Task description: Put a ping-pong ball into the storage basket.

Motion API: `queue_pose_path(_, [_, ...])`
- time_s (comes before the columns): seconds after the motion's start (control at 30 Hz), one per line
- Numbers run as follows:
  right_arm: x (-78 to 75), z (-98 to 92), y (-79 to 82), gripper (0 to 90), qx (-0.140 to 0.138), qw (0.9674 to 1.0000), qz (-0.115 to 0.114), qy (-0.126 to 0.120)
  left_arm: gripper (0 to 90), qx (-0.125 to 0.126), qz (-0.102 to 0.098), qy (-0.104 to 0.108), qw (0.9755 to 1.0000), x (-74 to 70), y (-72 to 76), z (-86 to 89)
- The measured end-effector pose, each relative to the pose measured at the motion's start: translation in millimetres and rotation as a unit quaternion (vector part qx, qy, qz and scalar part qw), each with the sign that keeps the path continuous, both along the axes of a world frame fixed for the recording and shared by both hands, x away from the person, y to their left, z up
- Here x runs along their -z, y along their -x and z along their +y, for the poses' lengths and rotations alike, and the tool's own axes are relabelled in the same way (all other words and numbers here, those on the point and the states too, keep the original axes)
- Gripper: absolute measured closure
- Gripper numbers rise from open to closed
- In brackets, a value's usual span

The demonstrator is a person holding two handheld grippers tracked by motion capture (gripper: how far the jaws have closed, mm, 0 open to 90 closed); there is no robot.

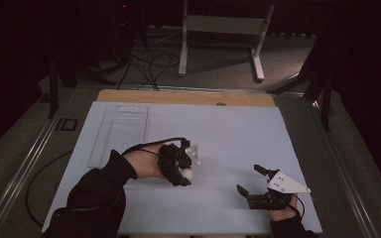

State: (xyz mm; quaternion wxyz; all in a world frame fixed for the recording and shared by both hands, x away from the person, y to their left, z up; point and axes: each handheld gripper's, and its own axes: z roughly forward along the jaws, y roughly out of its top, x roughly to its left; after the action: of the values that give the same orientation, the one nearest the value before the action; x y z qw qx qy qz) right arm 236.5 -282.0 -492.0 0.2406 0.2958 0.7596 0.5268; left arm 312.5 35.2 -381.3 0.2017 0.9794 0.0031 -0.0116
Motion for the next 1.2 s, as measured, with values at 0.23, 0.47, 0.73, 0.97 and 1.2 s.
queue_pose_path(0.23, [0.0,0.3,0.0,8.7,0.000,1.0000,0.002,-0.001,51.9,-0.010,-0.003,0.010,0.9999,-8.5,-3.0,12.6])
queue_pose_path(0.47, [0.2,0.6,-0.1,8.7,0.000,1.0000,0.002,-0.001,51.8,-0.027,-0.003,0.015,0.9995,-14.7,-8.0,24.4])
queue_pose_path(0.73, [0.3,0.8,-0.2,8.7,-0.001,1.0000,0.004,-0.002,51.9,-0.036,-0.002,0.018,0.9992,-20.6,-12.2,36.4])
queue_pose_path(0.97, [0.1,0.8,-0.3,8.7,0.000,1.0000,0.003,-0.001,51.8,-0.049,-0.007,0.016,0.9986,-25.9,-16.2,48.0])
queue_pose_path(1.2, [0.2,1.0,-0.1,8.7,-0.001,1.0000,0.004,-0.002,51.9,-0.062,-0.004,0.012,0.9980,-29.5,-20.8,61.2])
